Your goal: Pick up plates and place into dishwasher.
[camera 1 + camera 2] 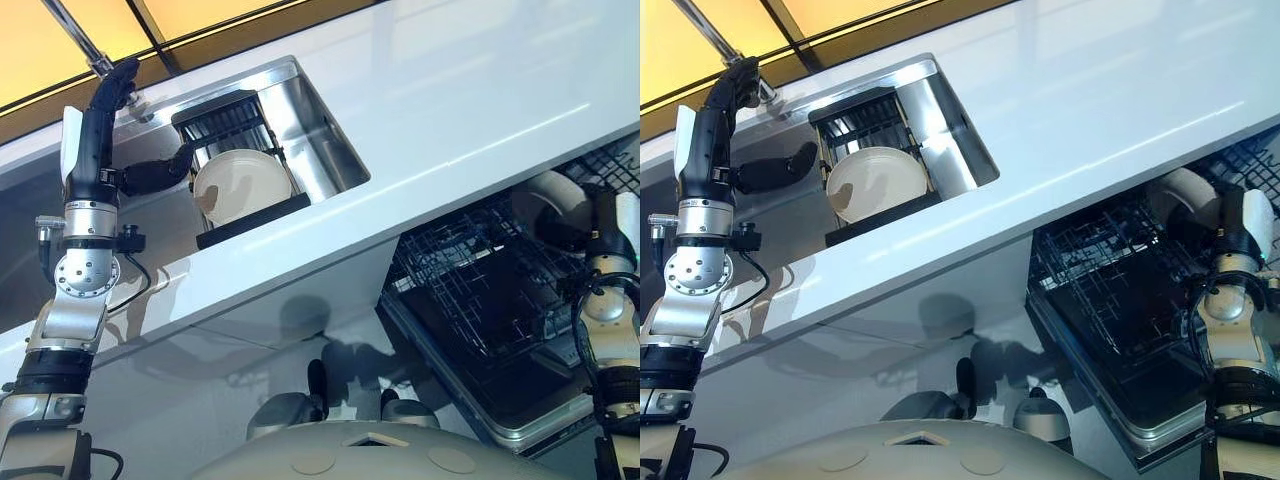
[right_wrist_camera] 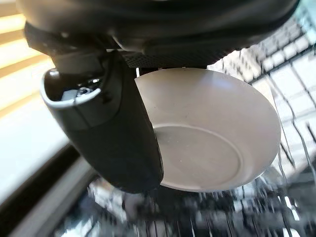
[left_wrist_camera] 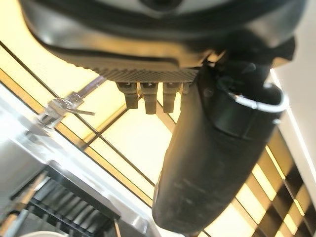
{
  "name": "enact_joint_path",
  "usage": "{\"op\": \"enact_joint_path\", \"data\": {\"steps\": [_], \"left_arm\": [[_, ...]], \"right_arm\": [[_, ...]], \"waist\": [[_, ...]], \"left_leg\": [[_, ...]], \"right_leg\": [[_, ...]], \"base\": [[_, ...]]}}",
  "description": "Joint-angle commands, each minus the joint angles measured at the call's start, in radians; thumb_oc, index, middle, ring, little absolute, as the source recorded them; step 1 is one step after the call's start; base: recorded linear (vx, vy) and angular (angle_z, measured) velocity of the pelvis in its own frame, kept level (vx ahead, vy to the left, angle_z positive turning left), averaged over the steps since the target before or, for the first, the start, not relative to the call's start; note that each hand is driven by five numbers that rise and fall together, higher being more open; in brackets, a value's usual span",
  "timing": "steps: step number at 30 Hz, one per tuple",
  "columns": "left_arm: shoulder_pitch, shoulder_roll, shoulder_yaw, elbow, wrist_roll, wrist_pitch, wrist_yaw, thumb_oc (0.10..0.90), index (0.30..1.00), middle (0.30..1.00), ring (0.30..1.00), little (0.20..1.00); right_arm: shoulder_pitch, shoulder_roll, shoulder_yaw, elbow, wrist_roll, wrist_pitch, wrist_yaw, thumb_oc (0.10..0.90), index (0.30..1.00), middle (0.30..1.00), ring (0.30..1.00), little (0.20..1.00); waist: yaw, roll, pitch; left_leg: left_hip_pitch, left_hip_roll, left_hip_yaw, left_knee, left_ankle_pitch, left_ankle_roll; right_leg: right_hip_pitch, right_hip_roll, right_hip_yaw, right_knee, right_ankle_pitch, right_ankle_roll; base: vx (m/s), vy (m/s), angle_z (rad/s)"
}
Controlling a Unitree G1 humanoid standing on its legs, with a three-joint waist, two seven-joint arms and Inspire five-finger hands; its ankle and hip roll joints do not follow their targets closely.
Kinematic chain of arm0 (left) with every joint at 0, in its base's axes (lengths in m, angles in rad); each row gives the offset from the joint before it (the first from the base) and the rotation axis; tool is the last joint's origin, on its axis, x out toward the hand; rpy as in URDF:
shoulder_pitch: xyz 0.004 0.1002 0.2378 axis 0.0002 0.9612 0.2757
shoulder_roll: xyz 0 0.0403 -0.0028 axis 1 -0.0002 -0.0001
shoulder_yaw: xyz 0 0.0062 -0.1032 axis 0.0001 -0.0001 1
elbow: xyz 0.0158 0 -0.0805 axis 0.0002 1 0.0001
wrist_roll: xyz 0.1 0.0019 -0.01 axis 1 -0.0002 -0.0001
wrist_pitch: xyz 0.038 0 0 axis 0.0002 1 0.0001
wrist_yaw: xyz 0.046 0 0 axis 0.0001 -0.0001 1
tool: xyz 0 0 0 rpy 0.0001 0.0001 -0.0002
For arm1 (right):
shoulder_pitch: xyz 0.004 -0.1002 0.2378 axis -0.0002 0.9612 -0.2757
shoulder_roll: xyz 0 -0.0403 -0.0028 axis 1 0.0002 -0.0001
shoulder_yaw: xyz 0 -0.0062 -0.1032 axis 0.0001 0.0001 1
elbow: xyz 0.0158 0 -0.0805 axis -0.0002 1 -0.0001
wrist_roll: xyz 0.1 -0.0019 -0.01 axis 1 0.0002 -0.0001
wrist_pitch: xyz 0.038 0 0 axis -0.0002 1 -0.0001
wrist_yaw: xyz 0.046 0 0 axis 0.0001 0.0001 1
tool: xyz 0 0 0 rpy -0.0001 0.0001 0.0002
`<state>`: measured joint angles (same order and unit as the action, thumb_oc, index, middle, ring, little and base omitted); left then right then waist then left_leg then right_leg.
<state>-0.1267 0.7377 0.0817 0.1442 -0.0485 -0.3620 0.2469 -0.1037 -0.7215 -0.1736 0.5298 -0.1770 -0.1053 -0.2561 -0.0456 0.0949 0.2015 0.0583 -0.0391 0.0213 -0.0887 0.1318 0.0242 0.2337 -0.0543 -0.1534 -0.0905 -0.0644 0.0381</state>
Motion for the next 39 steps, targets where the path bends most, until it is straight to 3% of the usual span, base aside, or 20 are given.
{"op": "enact_joint_path", "data": {"steps": [1,4,7,13,14,15,22,28,33,39], "left_arm": [[-0.081,0.034,0.07,-0.021,-0.041,-0.042,0.05,0.8,0.9,0.9,0.9,0.9],[-0.078,0.035,0.059,-0.024,-0.045,-0.039,0.047,0.8,0.9,0.9,0.9,0.9],[-0.093,0.039,0.033,-0.033,-0.053,-0.026,0.044,0.8,0.9,0.9,0.9,0.9],[-0.105,0.052,0.002,-0.06,-0.074,-0.011,0.023,0.8,0.9,0.9,0.9,0.9],[-0.104,0.052,0.001,-0.065,-0.076,-0.008,0.022,0.8,0.9,0.9,0.9,0.9],[-0.1,0.055,0.001,-0.07,-0.082,-0.01,0.016,0.8,0.9,0.9,0.9,0.9],[-0.087,0.054,0.0,-0.078,-0.121,-0.015,-0.003,0.8,0.9,0.9,0.9,0.9],[-0.087,0.041,-0.008,-0.067,-0.109,-0.027,-0.008,0.8,0.9,0.9,0.9,0.9],[-0.083,0.029,0.013,-0.064,-0.099,-0.033,-0.003,0.8,0.9,0.9,0.9,0.9],[-0.085,0.014,0.02,-0.043,-0.09,-0.051,0.011,0.8,0.9,0.9,0.9,0.9]], "right_arm": [[-0.147,-0.134,0.006,0.021,0.06,0.062,-0.011,0.1,0.3,0.3,0.3,0.2],[-0.17,-0.123,0.032,0.1,0.091,0.169,-0.016,0.1,0.3,0.3,0.3,0.2],[-0.214,-0.124,0.072,0.207,0.036,0.273,-0.053,0.1,0.3,0.3,0.3,0.2],[-0.28,-0.125,0.098,0.39,0.024,0.335,-0.117,0.1,0.3,0.3,0.3,0.2],[-0.282,-0.126,0.098,0.4,0.024,0.333,-0.119,0.196,0.382,0.382,0.382,0.296],[-0.285,-0.125,0.097,0.418,0.025,0.337,-0.117,0.8,0.9,0.9,0.9,0.9],[-0.289,-0.108,0.116,0.395,-0.01,0.306,-0.129,0.8,0.9,0.9,0.9,0.9],[-0.294,-0.095,0.13,0.265,-0.008,0.282,-0.155,0.8,0.9,0.9,0.9,0.9],[-0.268,-0.09,0.083,0.097,-0.024,0.234,-0.174,0.8,0.9,0.9,0.9,0.9],[-0.231,-0.092,0.042,0.028,-0.054,0.187,-0.155,0.8,0.9,0.9,0.9,0.9]], "waist": [[0.033,0.011,-0.047],[0.045,0.015,-0.044],[0.059,0.027,-0.034],[0.08,0.049,-0.024],[0.081,0.051,-0.024],[0.083,0.055,-0.023],[0.084,0.05,-0.029],[0.075,0.026,-0.036],[0.057,0.0,-0.05],[0.042,-0.021,-0.076]], "left_leg": [[0.041,0.024,-0.028,0.095,-0.176,-0.066],[0.032,0.025,-0.043,0.109,-0.175,-0.069],[0.017,0.024,-0.058,0.127,-0.174,-0.07],[0.01,0.02,-0.074,0.13,-0.168,-0.066],[0.01,0.019,-0.075,0.13,-0.167,-0.066],[0.01,0.017,-0.077,0.13,-0.166,-0.065],[0.022,0.01,-0.076,0.125,-0.17,-0.059],[0.034,0.006,-0.061,0.118,-0.177,-0.05],[0.044,0.004,-0.036,0.105,-0.188,-0.037],[0.058,-0.003,-0.005,0.086,-0.2,-0.022]], "right_leg": [[-0.17,0.072,-0.021,0.269,-0.141,-0.04],[-0.173,0.068,-0.024,0.283,-0.146,-0.045],[-0.187,0.062,-0.025,0.312,-0.156,-0.053],[-0.191,0.054,-0.025,0.324,-0.159,-0.058],[-0.191,0.054,-0.024,0.323,-0.158,-0.057],[-0.19,0.053,-0.023,0.32,-0.155,-0.057],[-0.172,0.054,-0.016,0.289,-0.138,-0.047],[-0.157,0.06,-0.006,0.258,-0.121,-0.035],[-0.152,0.066,0.006,0.228,-0.108,-0.021],[-0.147,0.065,0.019,0.199,-0.096,-0.006]], "base": [[0.06,-0.048,0.06],[0.05,-0.042,0.09],[0.02,-0.023,0.2],[0.0,-0.015,0.14],[-0.01,0.019,0.21],[-0.01,0.021,0.19],[0.0,0.006,0.03],[-0.02,0.026,-0.07],[-0.08,0.049,-0.09],[-0.08,0.071,-0.14]]}}
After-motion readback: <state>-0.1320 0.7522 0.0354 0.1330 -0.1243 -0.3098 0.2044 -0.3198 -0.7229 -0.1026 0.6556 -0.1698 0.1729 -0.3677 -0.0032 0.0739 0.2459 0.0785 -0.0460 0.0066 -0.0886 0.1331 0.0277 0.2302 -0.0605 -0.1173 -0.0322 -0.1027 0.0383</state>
